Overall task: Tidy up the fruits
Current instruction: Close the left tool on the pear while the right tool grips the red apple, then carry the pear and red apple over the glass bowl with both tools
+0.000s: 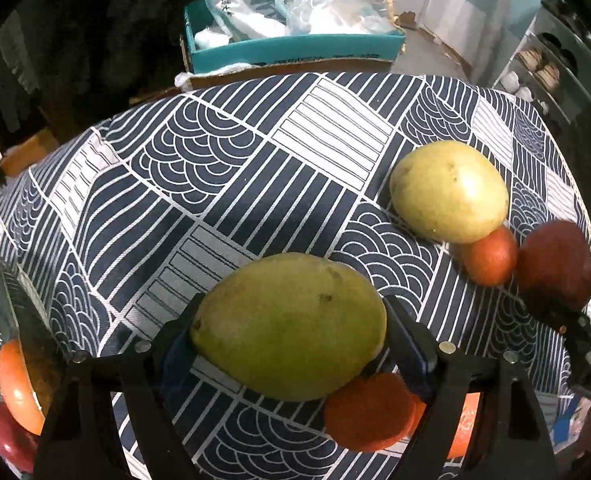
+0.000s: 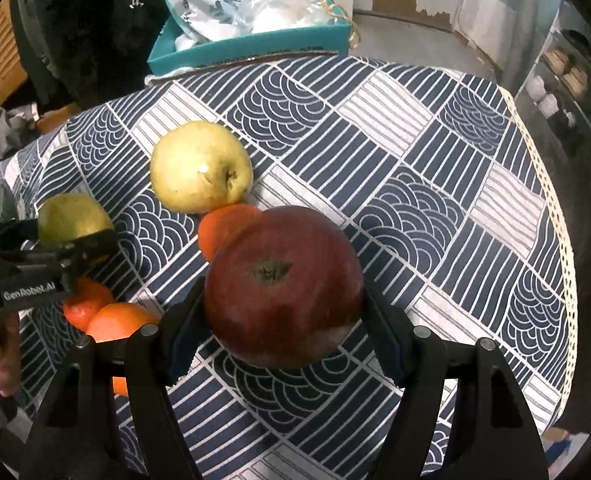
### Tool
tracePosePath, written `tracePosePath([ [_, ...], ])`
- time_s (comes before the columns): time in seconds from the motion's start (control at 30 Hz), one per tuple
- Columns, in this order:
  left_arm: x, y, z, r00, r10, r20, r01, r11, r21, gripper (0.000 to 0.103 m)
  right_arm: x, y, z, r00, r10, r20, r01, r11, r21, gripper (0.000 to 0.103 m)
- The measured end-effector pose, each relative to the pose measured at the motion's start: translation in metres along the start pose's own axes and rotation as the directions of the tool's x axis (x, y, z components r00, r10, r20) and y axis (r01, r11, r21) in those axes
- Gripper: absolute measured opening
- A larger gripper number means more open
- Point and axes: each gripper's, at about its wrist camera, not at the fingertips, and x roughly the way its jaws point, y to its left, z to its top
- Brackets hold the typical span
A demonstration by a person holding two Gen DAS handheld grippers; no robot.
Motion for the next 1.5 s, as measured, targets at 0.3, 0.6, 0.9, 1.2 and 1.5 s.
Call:
tracePosePath([
  [0.3,-0.026,-0.009,-0.005,0.998,-0.019,0.052,0.017,0.999,0.044,0.086,-0.021,0.014,0.005,0.997,-0.018,0.076,0.023,0.997,-0.067,0.073],
  [0.6,-0.069,-0.018,-0.009,0.991,-0.062,0.120,0.055,0.997,0.059,0.086,-0.047,0.024,0.010,0.988,-0.018,0.155,0.033,0.995,-0.095,0.073],
  [0.9,-0.113,-0.015,-0.014,0.980,-0.085,0.178,0.078,0.996,0.047,0.086,-0.083,0.032,0.016,0.973,0.016,0.229,0.009,0.994,-0.107,0.073],
  [1.2,-0.164,-0.010,-0.018,0.956,-0.098,0.277,0.083,0.994,0.064,0.086,-0.121,0.045,0.021,0.950,0.058,0.306,-0.021,0.992,-0.125,0.073],
  [1.5,-0.207,0.006,-0.023,0.927,-0.098,0.361,0.082,0.995,0.059,0.086,-0.149,0.060,0.024,0.928,0.105,0.358,-0.050,0.986,-0.158,0.073],
])
